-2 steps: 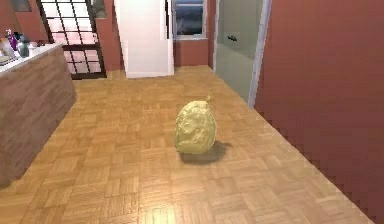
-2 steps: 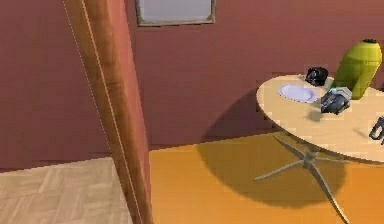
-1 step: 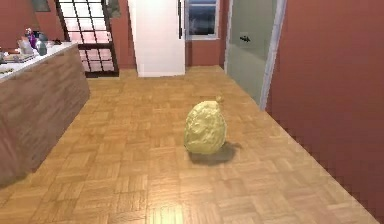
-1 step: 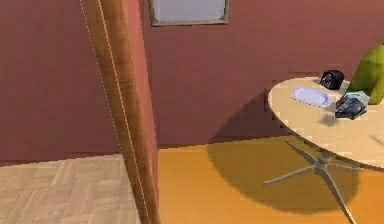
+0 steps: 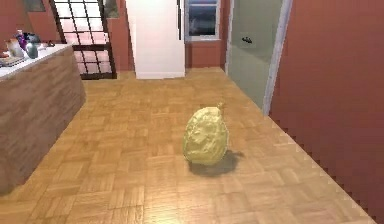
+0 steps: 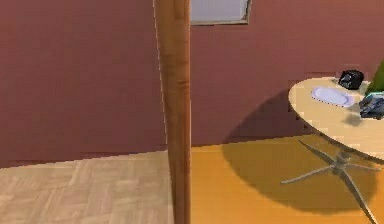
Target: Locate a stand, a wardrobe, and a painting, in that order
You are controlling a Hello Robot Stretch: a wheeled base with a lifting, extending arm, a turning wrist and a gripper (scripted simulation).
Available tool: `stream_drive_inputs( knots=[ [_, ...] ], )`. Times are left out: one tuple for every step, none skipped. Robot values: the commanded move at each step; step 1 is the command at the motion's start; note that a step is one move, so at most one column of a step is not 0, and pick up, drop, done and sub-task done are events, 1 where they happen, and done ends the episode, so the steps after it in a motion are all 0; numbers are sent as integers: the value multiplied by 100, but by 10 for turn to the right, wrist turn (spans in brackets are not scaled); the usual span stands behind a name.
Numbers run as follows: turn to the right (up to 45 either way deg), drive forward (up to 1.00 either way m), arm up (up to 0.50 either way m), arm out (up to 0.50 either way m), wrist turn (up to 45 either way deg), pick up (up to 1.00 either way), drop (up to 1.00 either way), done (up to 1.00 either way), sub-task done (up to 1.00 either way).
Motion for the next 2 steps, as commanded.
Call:
stream_drive_inputs(
  knots=[
    [-240, 0, 0, 0, 0, 0, 0, 0, 0],
    [0, 100, 0, 0, 0, 0, 0, 0, 0]
  ],
)
